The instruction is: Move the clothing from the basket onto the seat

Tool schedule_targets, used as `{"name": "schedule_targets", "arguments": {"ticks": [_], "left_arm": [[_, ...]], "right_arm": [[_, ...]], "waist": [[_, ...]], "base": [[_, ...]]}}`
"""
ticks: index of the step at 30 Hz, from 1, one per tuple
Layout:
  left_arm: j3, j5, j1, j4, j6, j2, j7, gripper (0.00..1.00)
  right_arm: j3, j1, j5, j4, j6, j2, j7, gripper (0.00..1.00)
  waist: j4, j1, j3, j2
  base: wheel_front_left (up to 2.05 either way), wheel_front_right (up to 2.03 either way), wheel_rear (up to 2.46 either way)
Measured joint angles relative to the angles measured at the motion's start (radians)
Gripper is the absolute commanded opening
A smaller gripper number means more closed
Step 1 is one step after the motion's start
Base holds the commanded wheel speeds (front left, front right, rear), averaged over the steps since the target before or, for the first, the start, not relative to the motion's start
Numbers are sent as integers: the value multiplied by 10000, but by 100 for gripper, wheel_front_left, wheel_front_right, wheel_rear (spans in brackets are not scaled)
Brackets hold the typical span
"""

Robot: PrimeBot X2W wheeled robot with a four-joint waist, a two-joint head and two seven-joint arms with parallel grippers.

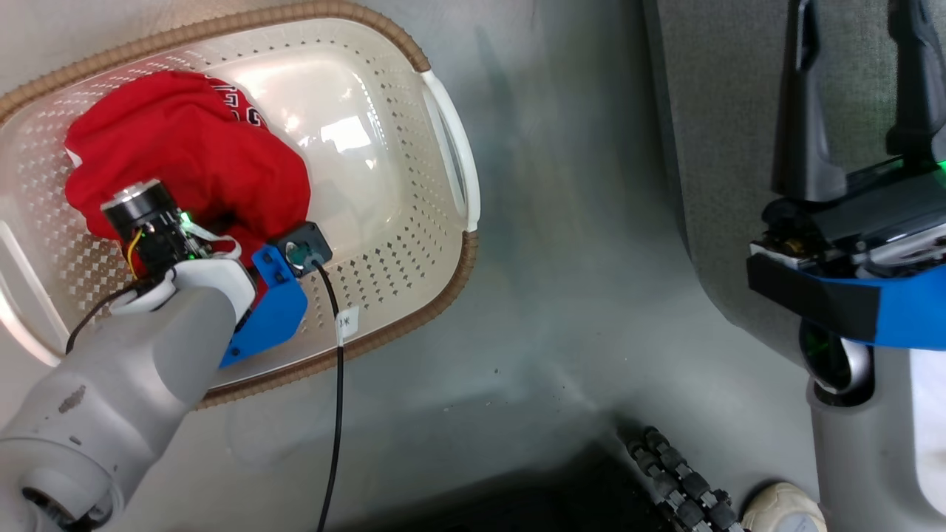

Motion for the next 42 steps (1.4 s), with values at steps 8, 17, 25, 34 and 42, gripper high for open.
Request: {"name": "schedule_targets", "arguments": {"ticks": [8, 17, 25, 34, 42], "left_arm": [[2, 46, -248, 224, 0, -35, 274, 0], [0, -75, -220, 199, 0, -259, 8, 0], [0, -568, -47, 46, 0, -514, -890, 0], [0, -1908, 85, 65, 0, -1062, -2320, 0], [13, -3241, 412, 295, 0, -1523, -3597, 0]], "right_arm": [[-169, -2, -4, -426, 0, 0, 0, 100], [-219, -1, -36, -339, 0, 0, 0, 100], [-224, 62, -146, 21, 0, 2, -2, 100], [-324, 390, -481, 546, 0, 4, 0, 100], [-384, 931, -725, 982, 0, 0, 0, 100]], "waist": [[-59, -3, 322, 0], [107, -3, 19, 1], [330, -3, -668, 1], [826, -2, -1930, 1], [1347, -2, -3302, 1]], "base": [[0, 0, 0], [0, 0, 0], [0, 0, 0], [0, 0, 0], [0, 0, 0]]}}
